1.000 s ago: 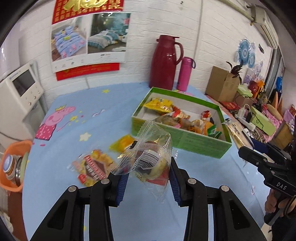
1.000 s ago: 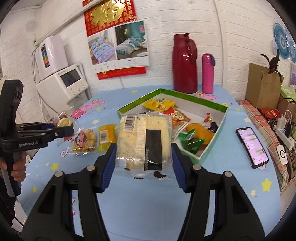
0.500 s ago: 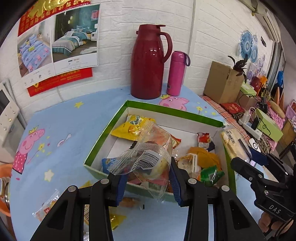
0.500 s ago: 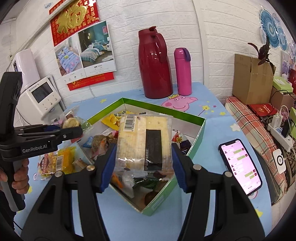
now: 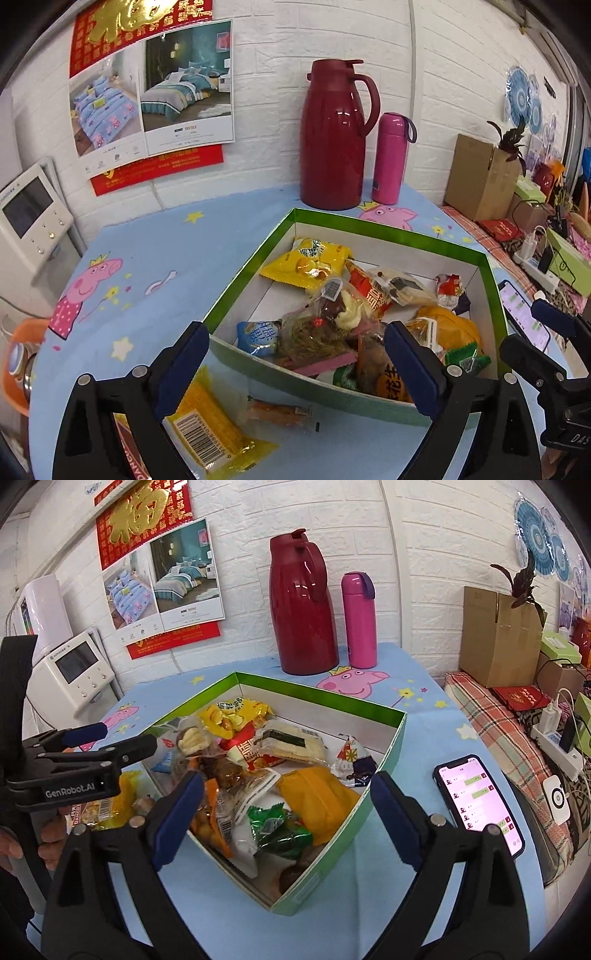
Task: Organize snacks
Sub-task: 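Move both tools back toward the Danco Galette bag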
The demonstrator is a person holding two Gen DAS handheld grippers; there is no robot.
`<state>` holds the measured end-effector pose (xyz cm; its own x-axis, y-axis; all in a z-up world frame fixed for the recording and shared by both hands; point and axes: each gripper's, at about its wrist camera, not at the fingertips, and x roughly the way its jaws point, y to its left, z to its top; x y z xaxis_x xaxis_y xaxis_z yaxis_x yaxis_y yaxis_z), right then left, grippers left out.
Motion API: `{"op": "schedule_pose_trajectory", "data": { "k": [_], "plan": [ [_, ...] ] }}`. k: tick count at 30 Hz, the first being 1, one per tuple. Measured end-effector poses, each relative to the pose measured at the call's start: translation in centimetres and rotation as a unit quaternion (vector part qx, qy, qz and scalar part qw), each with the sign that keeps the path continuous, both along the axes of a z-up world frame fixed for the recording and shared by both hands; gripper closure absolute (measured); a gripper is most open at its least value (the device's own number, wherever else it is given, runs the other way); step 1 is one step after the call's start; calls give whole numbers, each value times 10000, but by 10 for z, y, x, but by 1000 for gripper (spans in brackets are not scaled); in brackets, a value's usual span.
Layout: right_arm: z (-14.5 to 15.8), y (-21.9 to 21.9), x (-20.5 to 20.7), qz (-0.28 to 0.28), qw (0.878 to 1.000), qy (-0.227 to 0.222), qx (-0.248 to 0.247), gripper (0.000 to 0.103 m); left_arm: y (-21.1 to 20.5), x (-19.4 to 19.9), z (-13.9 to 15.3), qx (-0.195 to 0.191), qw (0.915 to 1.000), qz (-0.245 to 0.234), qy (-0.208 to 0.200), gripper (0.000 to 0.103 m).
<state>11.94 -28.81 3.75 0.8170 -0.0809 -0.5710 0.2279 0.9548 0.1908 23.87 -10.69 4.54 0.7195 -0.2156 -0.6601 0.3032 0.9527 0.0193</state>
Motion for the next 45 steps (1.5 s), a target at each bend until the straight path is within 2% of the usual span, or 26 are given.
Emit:
{"op": "schedule_pose_trajectory", "data": {
  "k": [4, 12, 17, 22, 29, 36, 38, 45],
  "plan": [
    [14, 15, -16, 50, 9998, -159, -80, 7, 12, -22, 9, -33, 9999, 87, -137, 5],
    [30, 49, -45, 288, 9990, -340, -61, 6, 39, -70, 26, -32, 9991, 243, -340, 5],
    [31, 75, -54, 542, 9980, -305, -79, 6, 64, -93, 27, -72, 9990, 337, -278, 5],
    [21, 95, -58, 862, 9961, -144, 85, 6, 111, -107, 15, 87, 9974, 712, -105, 5],
    [-12, 122, -38, 1286, 9906, 354, 289, 6, 170, -118, -17, 313, 9941, 1002, 274, 5],
    [-35, 148, -7, 1599, 9846, 695, 142, 7, 201, -124, -24, 118, 9931, 1113, 355, 5],
    [-40, 153, 4, 1684, 9825, 788, 136, 11, 206, -123, -24, 54, 9933, 1104, 326, 5],
    [-44, 181, 29, 2179, 9715, 875, 321, 15, 216, -99, -38, -149, 9929, 1017, 591, 6]
  ]
}}
